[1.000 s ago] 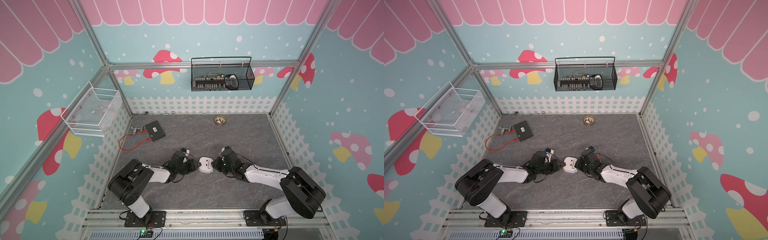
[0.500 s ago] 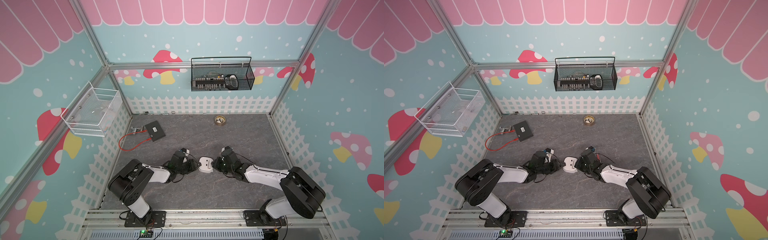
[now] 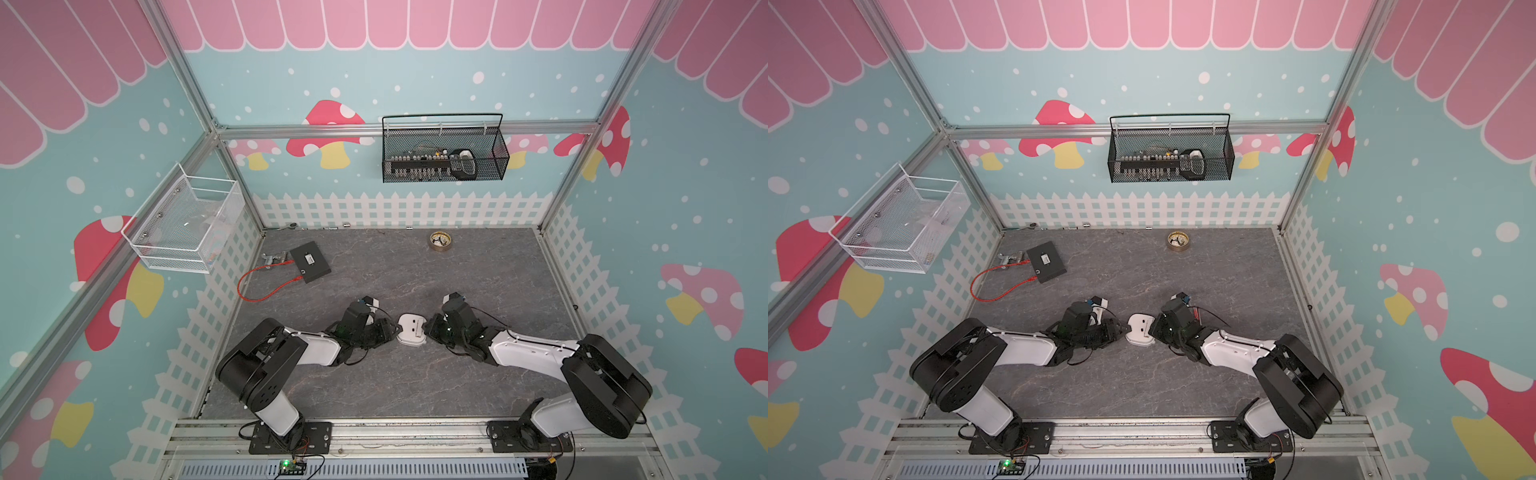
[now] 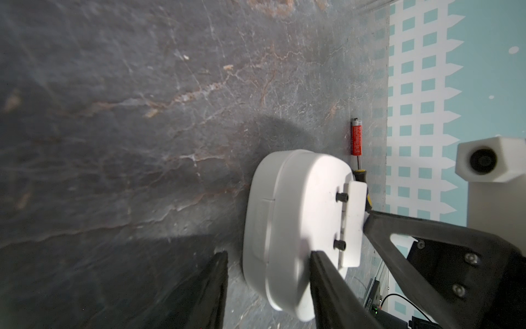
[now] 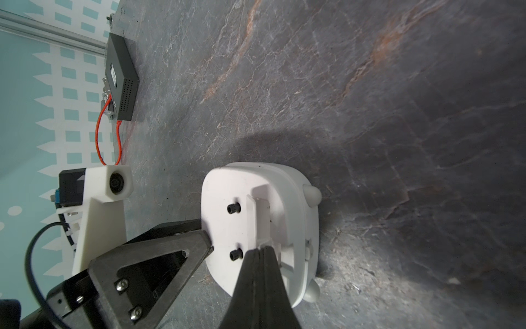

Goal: Remove the battery from the alarm
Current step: Install the cover on the alarm.

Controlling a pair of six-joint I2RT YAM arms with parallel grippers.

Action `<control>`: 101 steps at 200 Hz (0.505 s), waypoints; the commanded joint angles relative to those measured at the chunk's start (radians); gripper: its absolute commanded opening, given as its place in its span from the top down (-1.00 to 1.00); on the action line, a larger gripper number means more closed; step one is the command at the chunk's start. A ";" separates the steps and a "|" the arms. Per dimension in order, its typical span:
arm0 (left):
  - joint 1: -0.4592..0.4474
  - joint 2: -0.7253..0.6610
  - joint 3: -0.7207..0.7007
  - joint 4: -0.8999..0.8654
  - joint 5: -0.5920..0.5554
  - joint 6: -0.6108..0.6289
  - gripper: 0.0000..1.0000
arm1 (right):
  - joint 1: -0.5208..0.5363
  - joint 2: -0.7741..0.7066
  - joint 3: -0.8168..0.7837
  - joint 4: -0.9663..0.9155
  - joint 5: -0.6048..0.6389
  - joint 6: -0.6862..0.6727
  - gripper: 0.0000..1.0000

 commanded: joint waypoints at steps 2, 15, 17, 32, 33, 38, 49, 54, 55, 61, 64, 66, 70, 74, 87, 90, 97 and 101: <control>-0.008 0.008 -0.006 -0.024 -0.012 0.009 0.02 | 0.013 -0.006 0.006 0.015 0.009 0.009 1.00; -0.009 0.007 -0.006 -0.024 -0.012 0.010 0.02 | 0.013 -0.002 0.009 0.012 0.011 0.009 1.00; -0.008 0.007 -0.007 -0.025 -0.012 0.011 0.02 | 0.013 -0.001 0.008 0.012 0.010 0.009 1.00; -0.009 0.005 -0.006 -0.028 -0.014 0.011 0.03 | 0.013 0.002 0.008 0.015 0.009 0.010 1.00; -0.008 0.004 -0.006 -0.026 -0.015 0.011 0.03 | 0.013 0.002 0.008 0.015 0.009 0.011 1.00; -0.008 0.005 -0.005 -0.027 -0.014 0.011 0.03 | 0.013 0.003 0.008 0.014 0.008 0.011 1.00; -0.009 0.007 -0.004 -0.024 -0.014 0.011 0.03 | 0.013 0.005 0.008 0.013 0.009 0.012 1.00; -0.009 0.007 -0.004 -0.025 -0.014 0.011 0.03 | 0.015 0.006 0.008 0.013 0.011 0.012 1.00; -0.009 0.007 -0.004 -0.026 -0.014 0.011 0.03 | 0.014 0.005 0.007 0.012 0.012 0.012 1.00; -0.009 0.008 -0.004 -0.025 -0.013 0.011 0.03 | 0.014 0.005 0.007 0.013 0.012 0.011 1.00; -0.009 0.008 -0.004 -0.025 -0.012 0.010 0.03 | 0.014 0.006 0.007 0.013 0.012 0.011 1.00; -0.008 0.008 -0.004 -0.025 -0.012 0.010 0.03 | 0.015 0.006 0.006 0.012 0.012 0.011 1.00; -0.008 0.008 -0.003 -0.025 -0.014 0.010 0.03 | 0.015 0.008 0.006 0.011 0.011 0.011 1.00; -0.008 0.008 -0.004 -0.024 -0.014 0.010 0.03 | 0.015 0.009 0.006 0.009 0.013 0.012 1.00; -0.009 0.008 -0.004 -0.025 -0.014 0.011 0.03 | 0.015 0.013 0.004 0.016 0.011 0.014 1.00; -0.008 0.008 -0.004 -0.024 -0.014 0.011 0.03 | 0.015 0.014 0.006 0.018 0.009 0.013 1.00; -0.008 0.008 -0.004 -0.022 -0.015 0.011 0.03 | 0.015 0.018 0.006 0.018 0.008 0.013 1.00; -0.008 0.008 -0.004 -0.023 -0.014 0.011 0.03 | 0.015 0.020 0.006 0.018 0.006 0.014 1.00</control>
